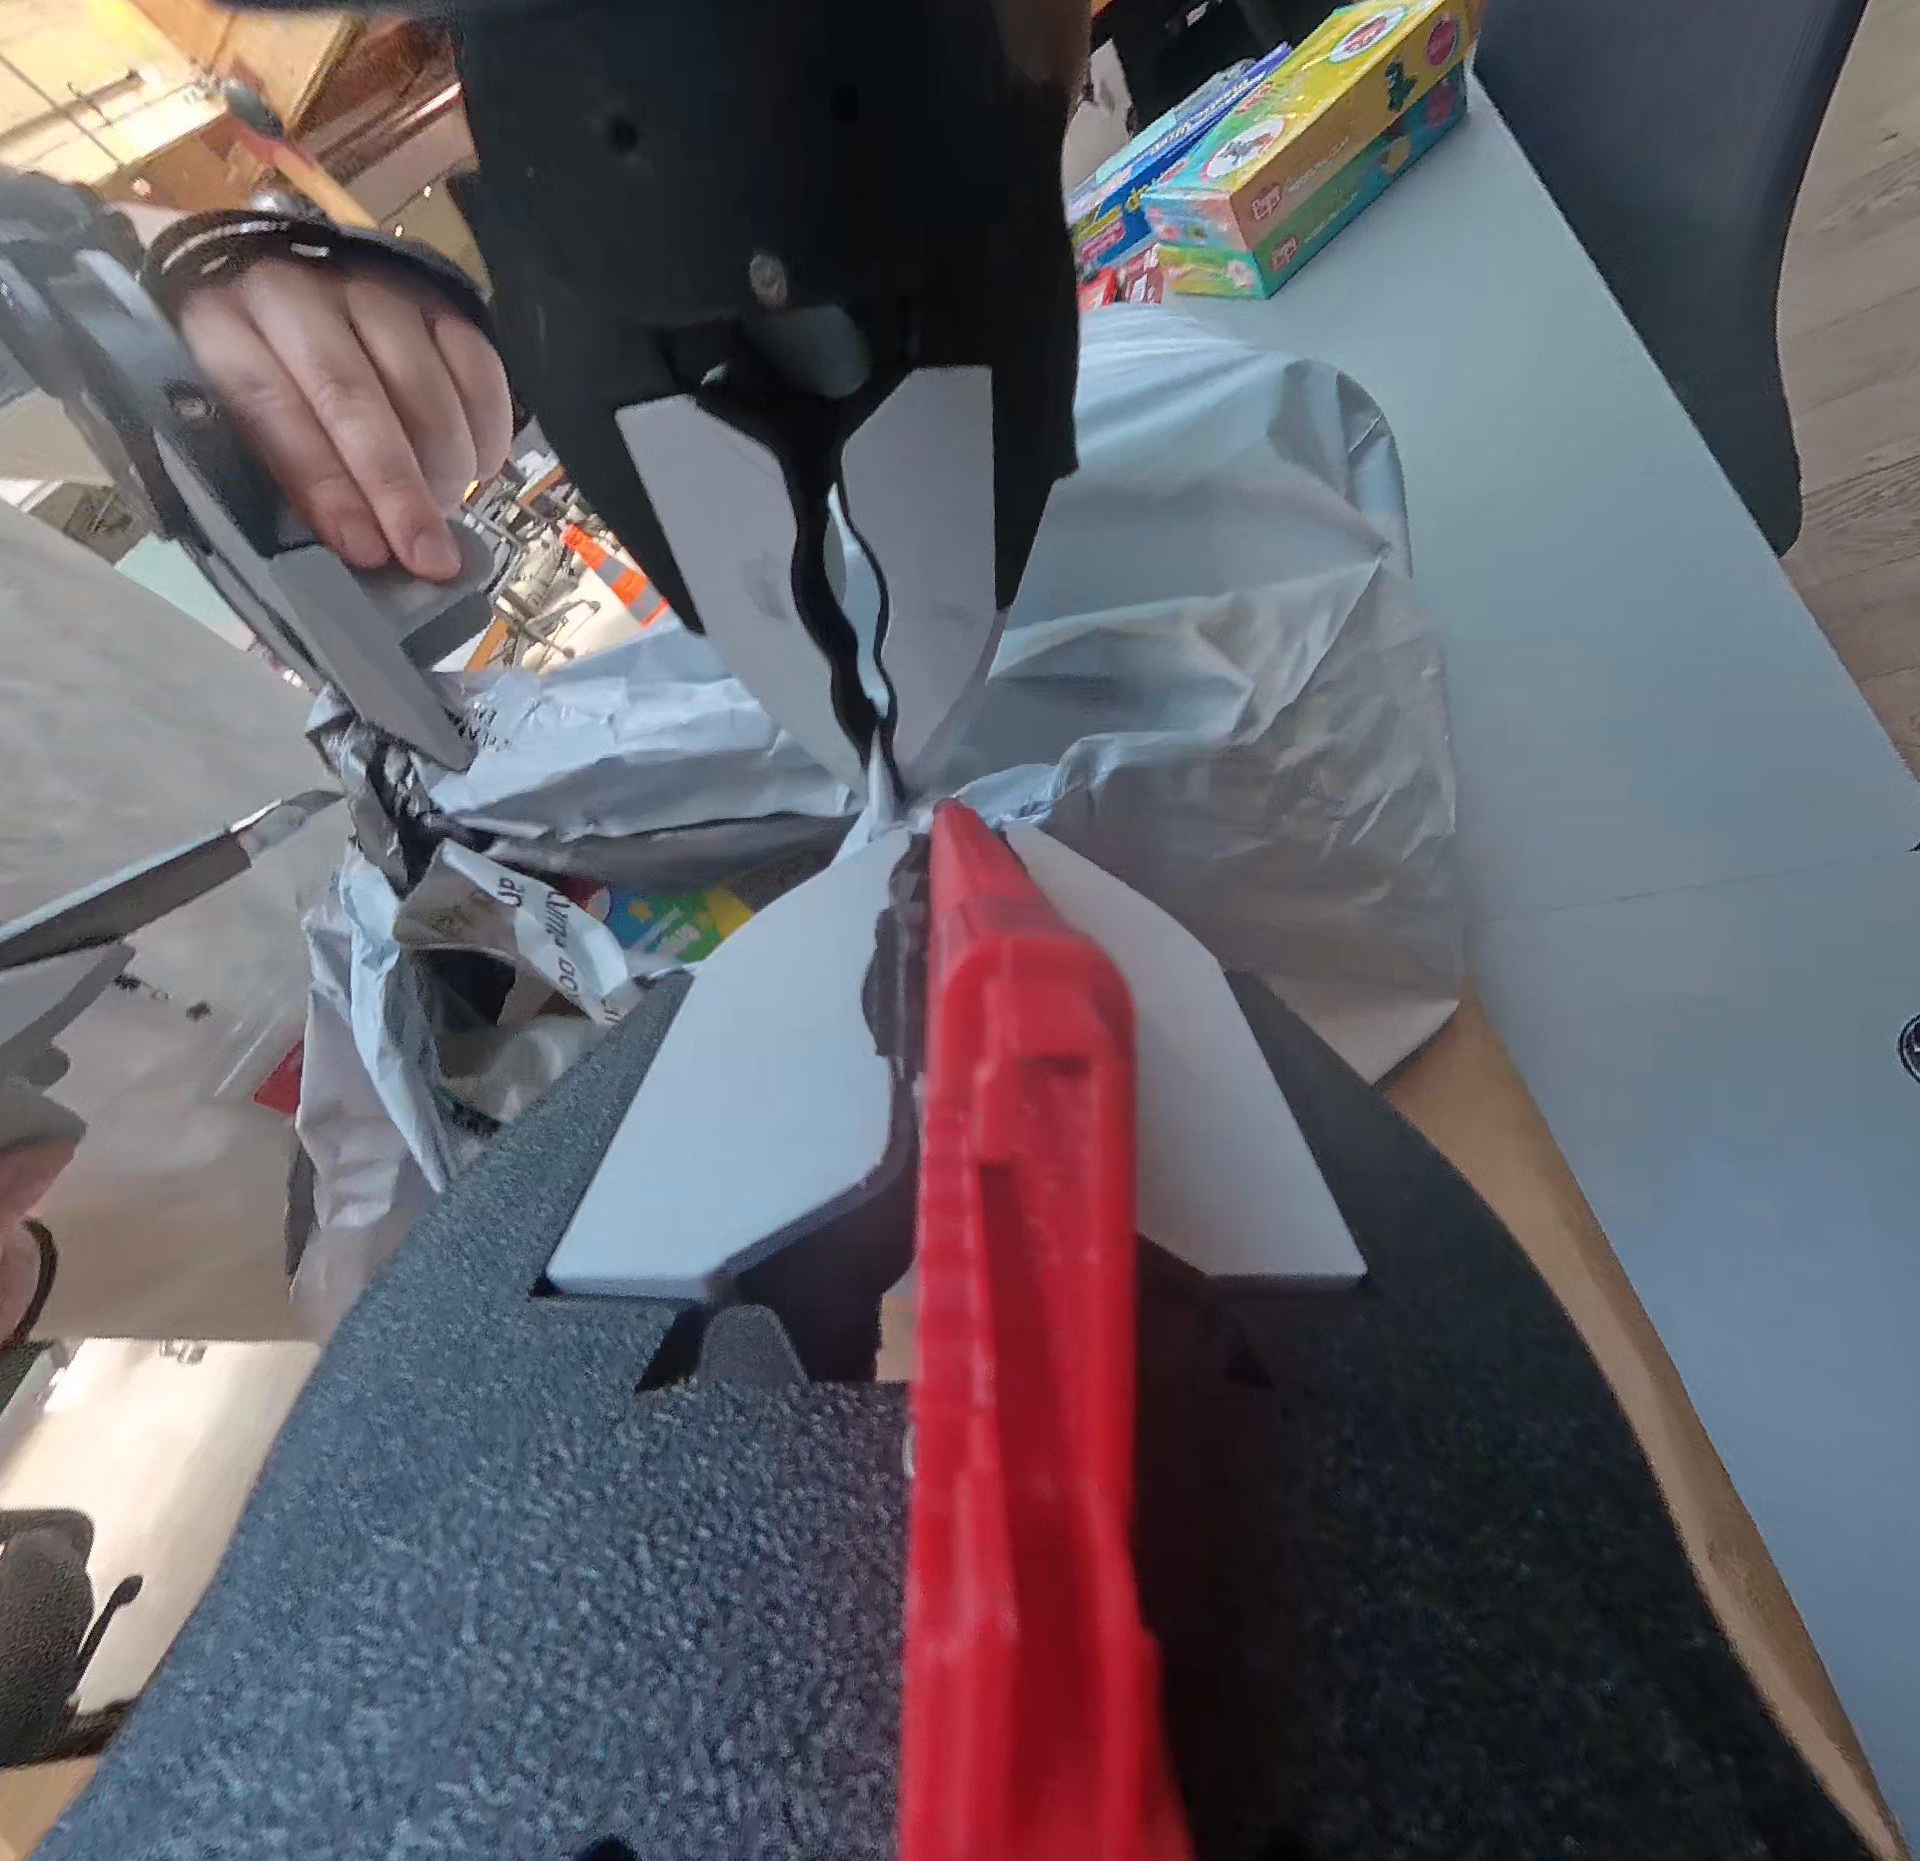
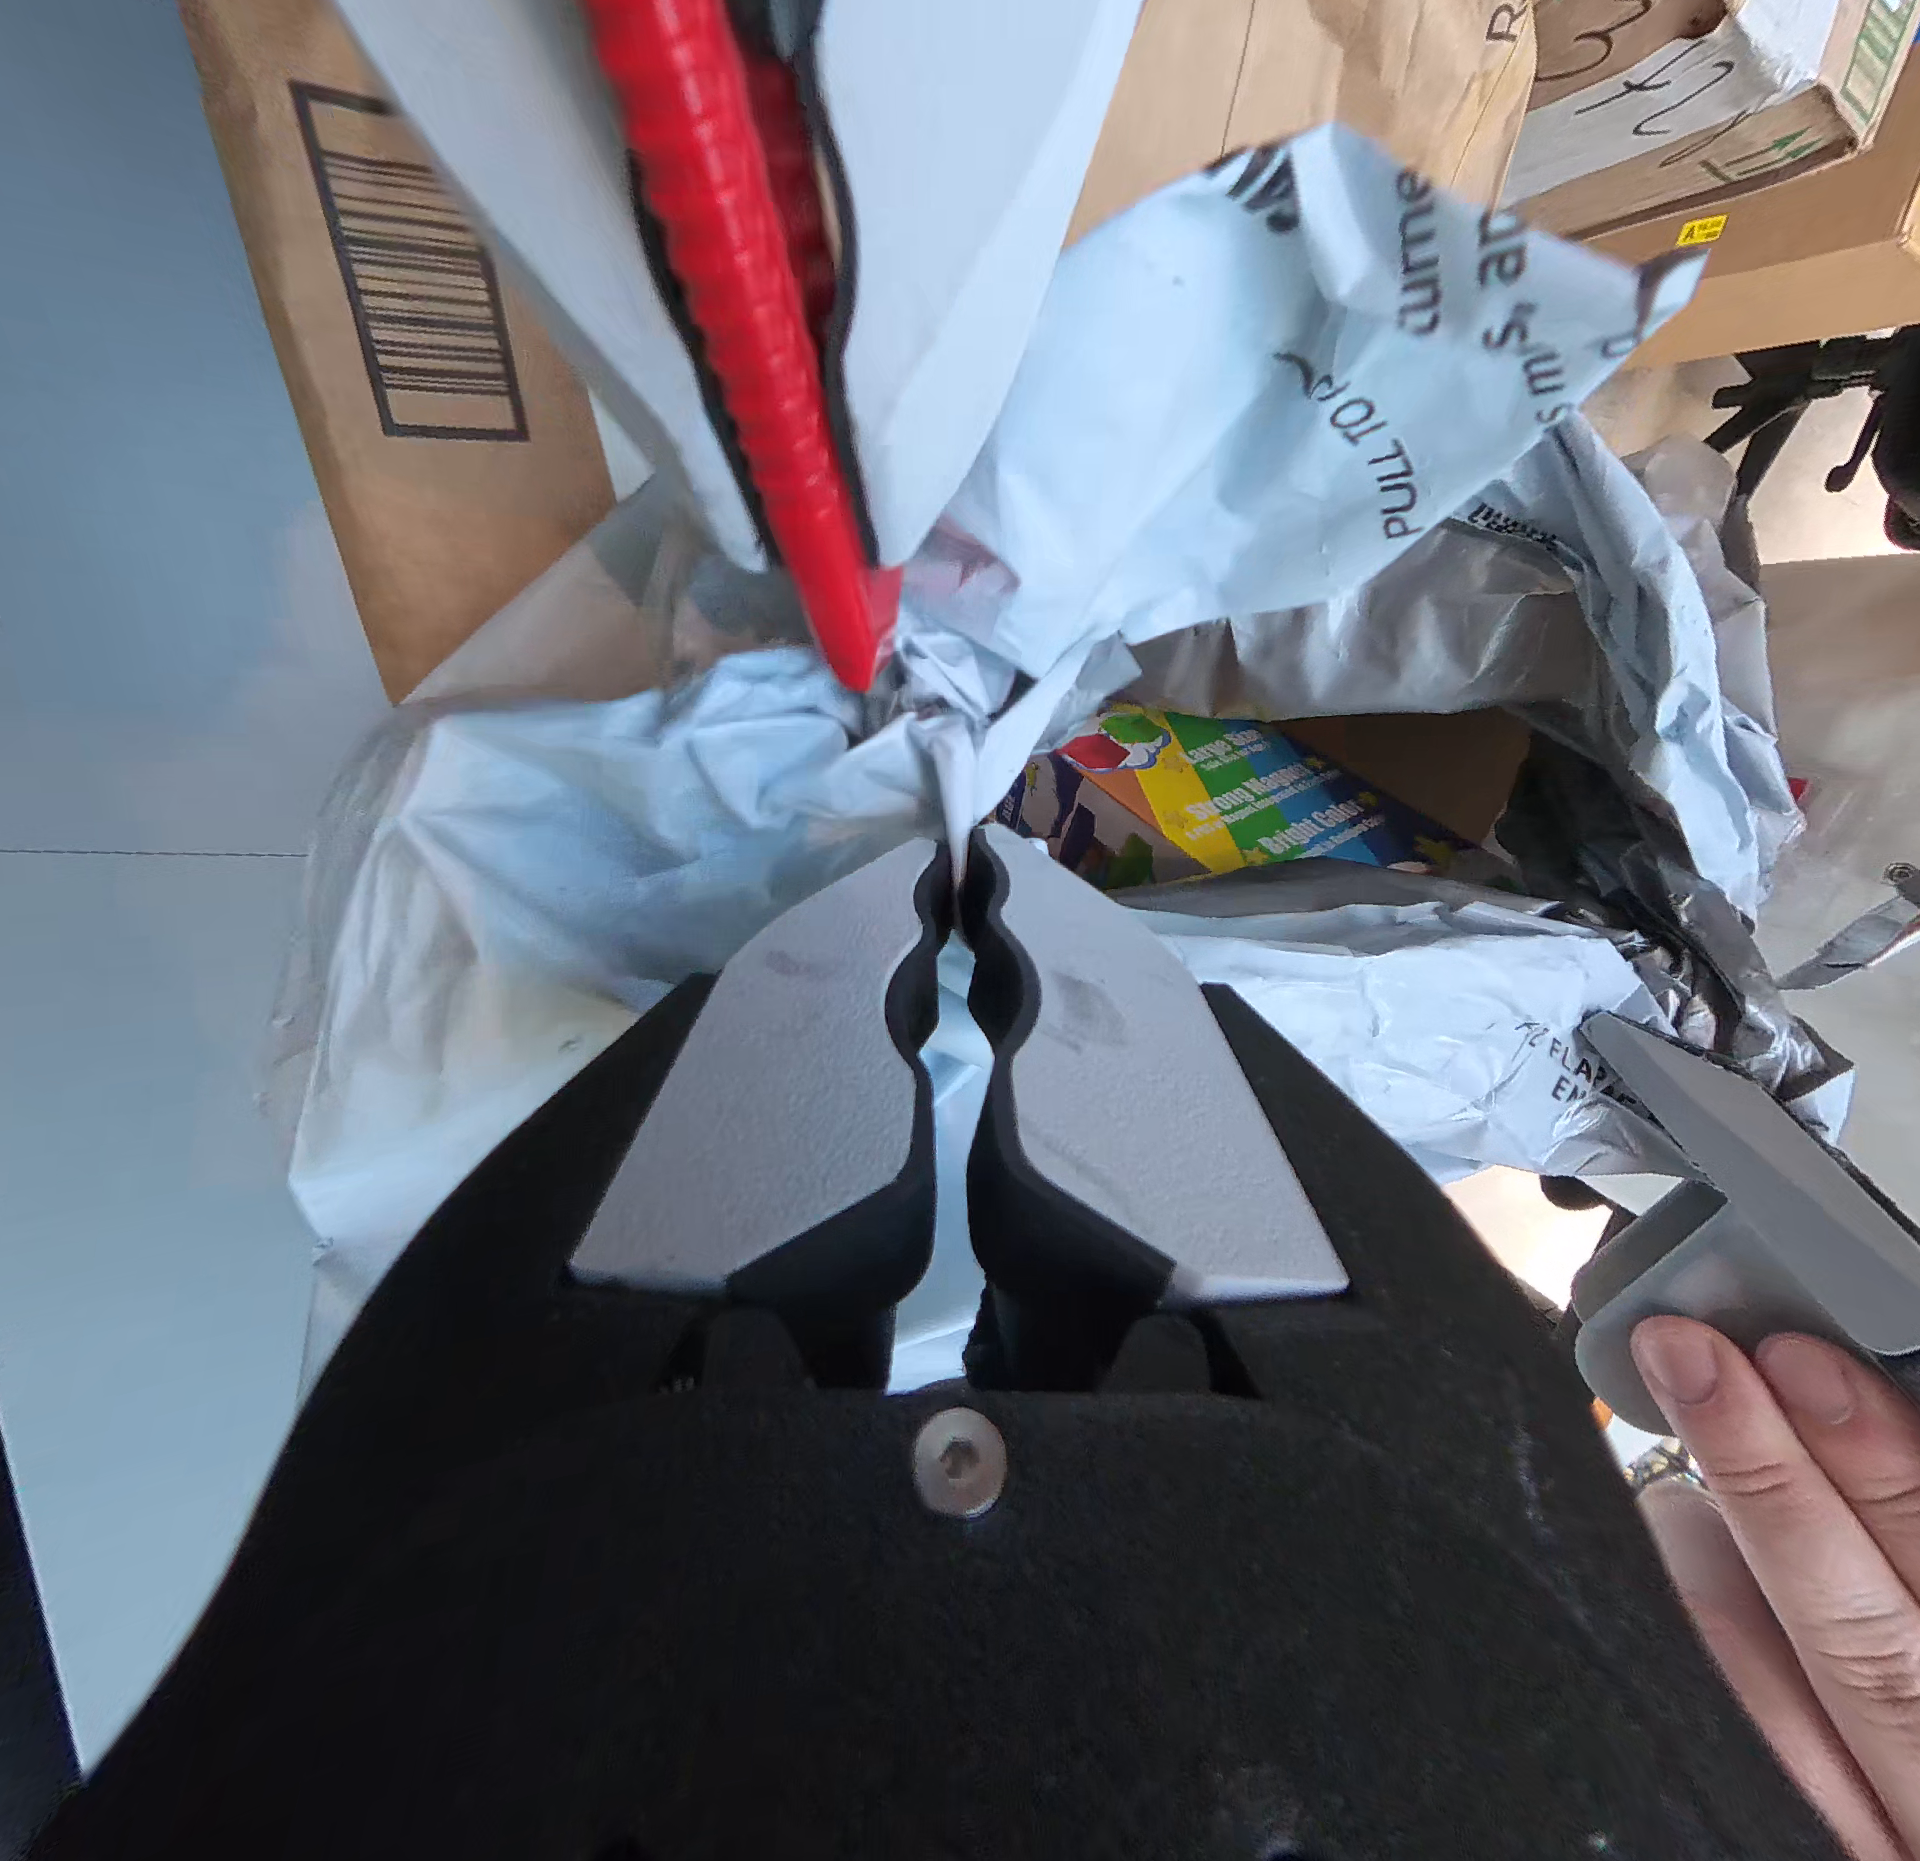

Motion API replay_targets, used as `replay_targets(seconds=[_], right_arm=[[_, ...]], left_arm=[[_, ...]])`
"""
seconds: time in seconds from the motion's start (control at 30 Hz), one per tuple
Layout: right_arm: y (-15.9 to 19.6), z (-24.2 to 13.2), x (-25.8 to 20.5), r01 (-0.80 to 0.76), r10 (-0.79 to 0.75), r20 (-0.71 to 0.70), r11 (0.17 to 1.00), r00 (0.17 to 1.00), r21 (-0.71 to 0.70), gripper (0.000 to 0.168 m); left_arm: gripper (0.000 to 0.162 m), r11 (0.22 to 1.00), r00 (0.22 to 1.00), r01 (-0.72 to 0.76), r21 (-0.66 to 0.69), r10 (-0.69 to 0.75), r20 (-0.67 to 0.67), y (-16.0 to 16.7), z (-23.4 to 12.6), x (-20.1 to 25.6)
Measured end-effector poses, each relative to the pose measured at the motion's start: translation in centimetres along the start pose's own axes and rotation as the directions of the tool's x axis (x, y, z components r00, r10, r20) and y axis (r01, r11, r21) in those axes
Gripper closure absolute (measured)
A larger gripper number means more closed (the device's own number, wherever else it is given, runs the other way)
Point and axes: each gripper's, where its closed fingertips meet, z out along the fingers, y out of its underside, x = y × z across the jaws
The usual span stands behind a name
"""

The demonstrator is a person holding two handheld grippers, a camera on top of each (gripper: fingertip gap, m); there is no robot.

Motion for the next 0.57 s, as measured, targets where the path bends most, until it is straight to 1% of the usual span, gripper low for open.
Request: replay_targets(seconds=[0.03, 0.17, 0.23, 0.27, 0.3, 0.33, 0.37, 0.47, 0.57], right_arm=[[0.0, -0.1, -0.1, 0.0, 0.0, 0.001, 1.0, 1.0, 0.003, 0.168], [-0.3, 0.0, 0.0, -0.003, 0.003, -0.014, 1.0, 1.0, -0.001, 0.168], [-0.4, 0.0, 0.1, -0.012, 0.012, -0.025, 1.0, 1.0, -0.003, 0.168], [-0.1, 0.0, 0.2, -0.011, 0.011, -0.035, 1.0, 0.999, -0.016, 0.168], [0.2, -0.1, 0.3, -0.018, 0.017, -0.038, 1.0, 0.999, -0.018, 0.168], [0.4, -0.2, 0.2, -0.039, 0.038, -0.031, 0.999, 0.999, -0.011, 0.168], [0.4, -0.2, 0.0, -0.055, 0.055, -0.025, 0.998, 0.998, -0.001, 0.168], [0.0, 0.0, -0.1, -0.042, 0.042, -0.036, 0.999, 0.998, -0.007, 0.168], [-0.6, 0.1, 0.0, -0.059, 0.059, -0.04, 0.998, 0.997, 0.002, 0.168]], left_arm=[[0.15, 1.0, 1.0, 0.02, -0.008, -0.02, 0.016, 0.5, -0.3, -0.2], [0.15, 0.976, 0.975, 0.219, 0.003, -0.219, 0.037, 0.8, -0.8, -0.4], [0.151, 0.929, 0.928, 0.369, 0.033, -0.37, 0.04, 1.1, -1.1, -0.5], [0.151, 0.897, 0.896, 0.441, 0.02, -0.442, 0.041, 1.7, -1.3, -0.4], [0.151, 0.872, 0.871, 0.49, 0.001, -0.49, 0.047, 2.5, -1.6, -0.1], [0.151, 0.845, 0.844, 0.534, 0.025, -0.534, 0.049, 2.8, -2.1, 0.1], [0.151, 0.819, 0.818, 0.573, 0.038, -0.574, 0.039, 2.9, -2.4, 0.5], [0.151, 0.775, 0.774, 0.631, 0.017, -0.632, 0.038, 2.8, -2.6, 1.0], [0.151, 0.672, 0.671, 0.739, 0.038, -0.74, 0.045, 3.2, -3.3, 0.7]])
